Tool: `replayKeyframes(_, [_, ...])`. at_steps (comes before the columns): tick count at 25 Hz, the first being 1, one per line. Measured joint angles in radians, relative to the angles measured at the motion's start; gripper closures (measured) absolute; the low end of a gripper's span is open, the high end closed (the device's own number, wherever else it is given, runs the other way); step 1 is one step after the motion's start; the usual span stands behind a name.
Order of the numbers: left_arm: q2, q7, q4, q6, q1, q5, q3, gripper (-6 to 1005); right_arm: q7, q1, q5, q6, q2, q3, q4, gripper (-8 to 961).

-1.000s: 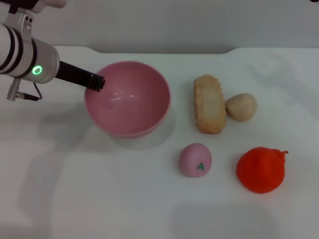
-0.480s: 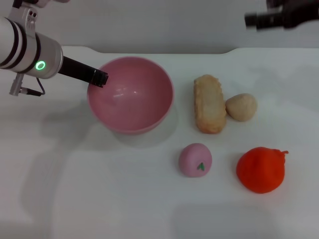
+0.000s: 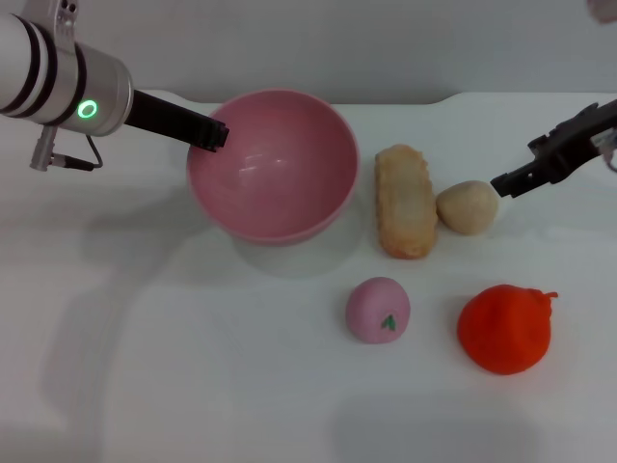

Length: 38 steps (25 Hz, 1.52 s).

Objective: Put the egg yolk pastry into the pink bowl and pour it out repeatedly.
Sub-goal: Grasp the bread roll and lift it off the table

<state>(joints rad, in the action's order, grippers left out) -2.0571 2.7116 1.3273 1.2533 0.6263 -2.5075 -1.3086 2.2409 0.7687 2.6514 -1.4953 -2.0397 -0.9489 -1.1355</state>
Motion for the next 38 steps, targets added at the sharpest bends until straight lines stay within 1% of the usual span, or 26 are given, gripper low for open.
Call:
replayKeyframes(3, [0.000,-0.004,0.004,0.004,0.002,0.016,-0.001,955,0.000,-0.012,0.061,0.096,-0.027,-0.037,0.025,124])
replayKeyframes(5, [0.000,-0.009,0.004,0.004,0.002,0.030,-0.004,955,0.007,-0.016,0.078,0.162,-0.032,-0.065,0.060,124])
replayKeyframes(11, [-0.001,-0.012,0.004,0.004,-0.011,0.050,-0.009,955,0.010,-0.008,0.061,0.305,-0.034,-0.093,0.172,124])
replayKeyframes(16, [-0.003,-0.012,0.004,-0.002,-0.022,0.061,-0.013,955,0.000,-0.014,-0.003,0.372,-0.034,-0.139,0.227,125])
replayKeyframes(24, [-0.005,-0.012,0.002,-0.005,-0.024,0.067,-0.014,955,-0.002,-0.004,-0.011,0.475,-0.036,-0.208,0.342,124])
replayKeyframes(31, [-0.005,-0.012,0.003,-0.006,-0.026,0.089,-0.033,955,-0.002,0.002,-0.014,0.525,-0.036,-0.232,0.372,125])
replayKeyframes(38, [-0.006,-0.011,0.003,-0.008,-0.031,0.091,-0.037,955,-0.002,-0.002,-0.028,0.572,-0.038,-0.289,0.377,124])
